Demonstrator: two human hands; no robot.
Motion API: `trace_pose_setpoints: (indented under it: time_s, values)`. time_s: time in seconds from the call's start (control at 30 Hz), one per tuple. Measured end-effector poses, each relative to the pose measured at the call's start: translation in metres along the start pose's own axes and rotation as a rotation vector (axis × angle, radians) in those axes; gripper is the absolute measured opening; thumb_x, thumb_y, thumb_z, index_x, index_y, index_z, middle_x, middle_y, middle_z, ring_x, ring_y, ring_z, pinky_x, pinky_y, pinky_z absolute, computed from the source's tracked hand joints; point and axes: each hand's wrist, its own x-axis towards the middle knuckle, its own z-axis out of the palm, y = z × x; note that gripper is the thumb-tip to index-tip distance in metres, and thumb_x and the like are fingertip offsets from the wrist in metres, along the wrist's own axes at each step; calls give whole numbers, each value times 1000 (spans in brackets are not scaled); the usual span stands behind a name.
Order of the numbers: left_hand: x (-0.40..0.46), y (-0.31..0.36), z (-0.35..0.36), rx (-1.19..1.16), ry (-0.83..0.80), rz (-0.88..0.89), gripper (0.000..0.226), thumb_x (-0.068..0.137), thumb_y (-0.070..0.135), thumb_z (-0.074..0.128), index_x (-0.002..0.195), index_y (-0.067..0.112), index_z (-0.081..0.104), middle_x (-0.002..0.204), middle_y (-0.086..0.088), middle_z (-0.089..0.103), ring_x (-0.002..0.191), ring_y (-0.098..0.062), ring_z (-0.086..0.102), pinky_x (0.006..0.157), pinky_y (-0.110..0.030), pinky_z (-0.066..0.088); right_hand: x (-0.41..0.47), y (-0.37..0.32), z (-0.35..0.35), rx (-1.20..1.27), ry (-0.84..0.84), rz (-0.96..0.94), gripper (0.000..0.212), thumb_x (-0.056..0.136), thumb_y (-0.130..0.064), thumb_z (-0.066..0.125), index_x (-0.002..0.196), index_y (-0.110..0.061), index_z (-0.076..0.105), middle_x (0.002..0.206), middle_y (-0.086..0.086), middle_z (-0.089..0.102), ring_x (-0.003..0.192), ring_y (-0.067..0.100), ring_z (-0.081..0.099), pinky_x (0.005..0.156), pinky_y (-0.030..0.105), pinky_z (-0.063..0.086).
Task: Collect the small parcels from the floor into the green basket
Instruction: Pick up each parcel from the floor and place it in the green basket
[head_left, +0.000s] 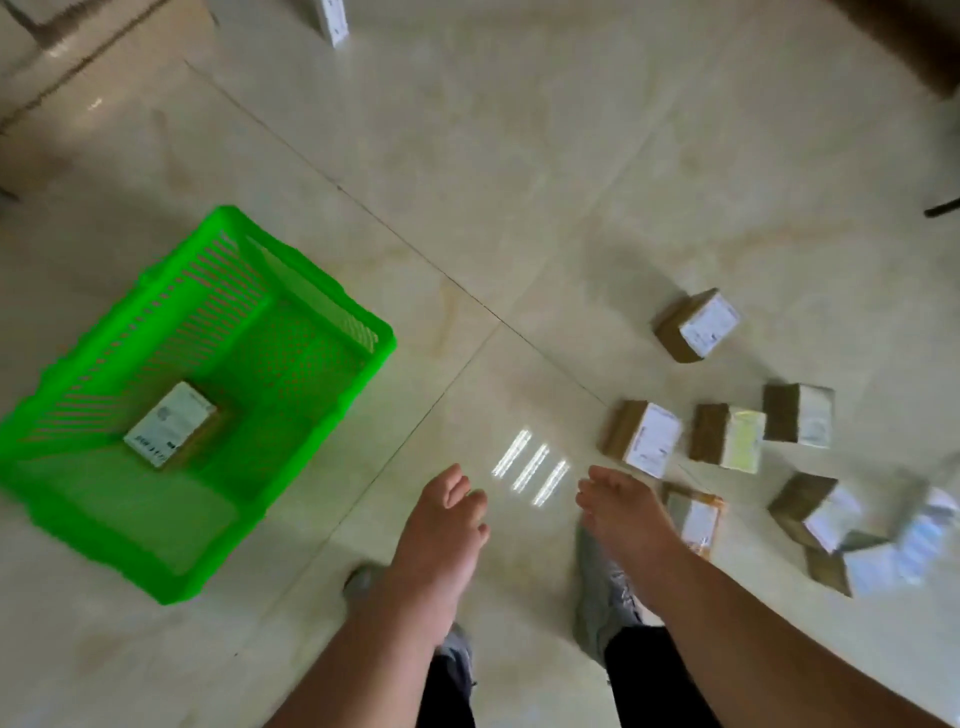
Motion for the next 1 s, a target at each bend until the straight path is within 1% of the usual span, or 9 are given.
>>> trace_pose_setpoints:
  time_s: [0.13, 0.27, 0.37, 0.5, 0.6, 0.67, 0.73, 0.8, 1.0]
  values:
    - [4, -18, 72, 208, -15, 12, 58, 98, 9, 57, 152, 20, 42, 149, -2, 54, 122, -15, 61, 108, -38, 50, 27, 42, -55, 50, 18, 84, 38, 97, -16, 54, 135, -15, 59, 126, 11, 67, 120, 33, 64, 91, 37, 53]
    - [18, -36, 143, 324, -63, 5, 63, 94, 14, 59, 153, 20, 39, 152, 1, 49, 129, -16, 55, 113, -41, 44, 59, 80, -113, 86, 23, 134, 33, 97, -21, 54, 126, -9, 64, 118, 18, 69, 80, 19, 61, 71, 25, 50]
    - [42, -57, 193, 406, -36, 7, 58, 95, 14, 57, 151, 23, 42, 151, 2, 50, 131, -17, 54, 114, -41, 43, 87, 100, -152, 35, -38, 172, 70, 71, -76, 62, 121, -27, 63, 121, 10, 69, 78, 5, 61, 66, 14, 51]
    - [89, -83, 251, 542, -9, 26, 60, 95, 16, 56, 152, 22, 41, 155, 0, 49, 135, -16, 52, 116, -43, 41, 135, 123, -189, -712, -110, -13, 35, 101, -5, 47, 135, -4, 56, 143, 14, 54, 141, 29, 41, 112, 35, 40]
    - [128, -98, 291, 647, 0, 44, 58, 97, 17, 53, 153, 23, 40, 154, 2, 48, 134, -17, 51, 108, -31, 41, 196, 157, -191, -410, -76, 95, 34, 100, -8, 44, 127, -5, 64, 128, 14, 62, 103, 16, 52, 95, 37, 48]
    - [156, -108, 310, 754, -7, 69, 56, 99, 18, 51, 153, 18, 40, 142, 2, 53, 125, -17, 52, 97, -25, 38, 222, 155, -187, -231, 27, 84, 43, 103, -22, 33, 109, -24, 75, 93, -8, 61, 71, 6, 40, 73, 14, 43]
    - [187, -118, 323, 847, -5, 99, 54, 99, 17, 47, 152, 14, 40, 134, 4, 53, 121, -18, 51, 95, -25, 37, 243, 159, -177, -516, -9, 84, 32, 101, -28, 41, 103, -29, 73, 85, -9, 53, 85, 6, 49, 82, 15, 48]
    - [217, -128, 331, 892, 9, 105, 54, 98, 14, 46, 152, 12, 40, 149, -2, 50, 132, -23, 50, 98, -26, 38, 274, 165, -163, -51, -92, 233, 26, 97, -17, 52, 120, -17, 65, 108, 3, 59, 107, 21, 55, 97, 35, 50]
    - [277, -154, 334, 970, -56, 140, 47, 92, 5, 45, 136, 16, 57, 138, -1, 64, 122, -25, 63, 81, -23, 47, 343, 186, -124, 236, -117, 153, 43, 80, -7, 43, 112, -23, 68, 102, 0, 76, 91, 21, 71, 75, 33, 60]
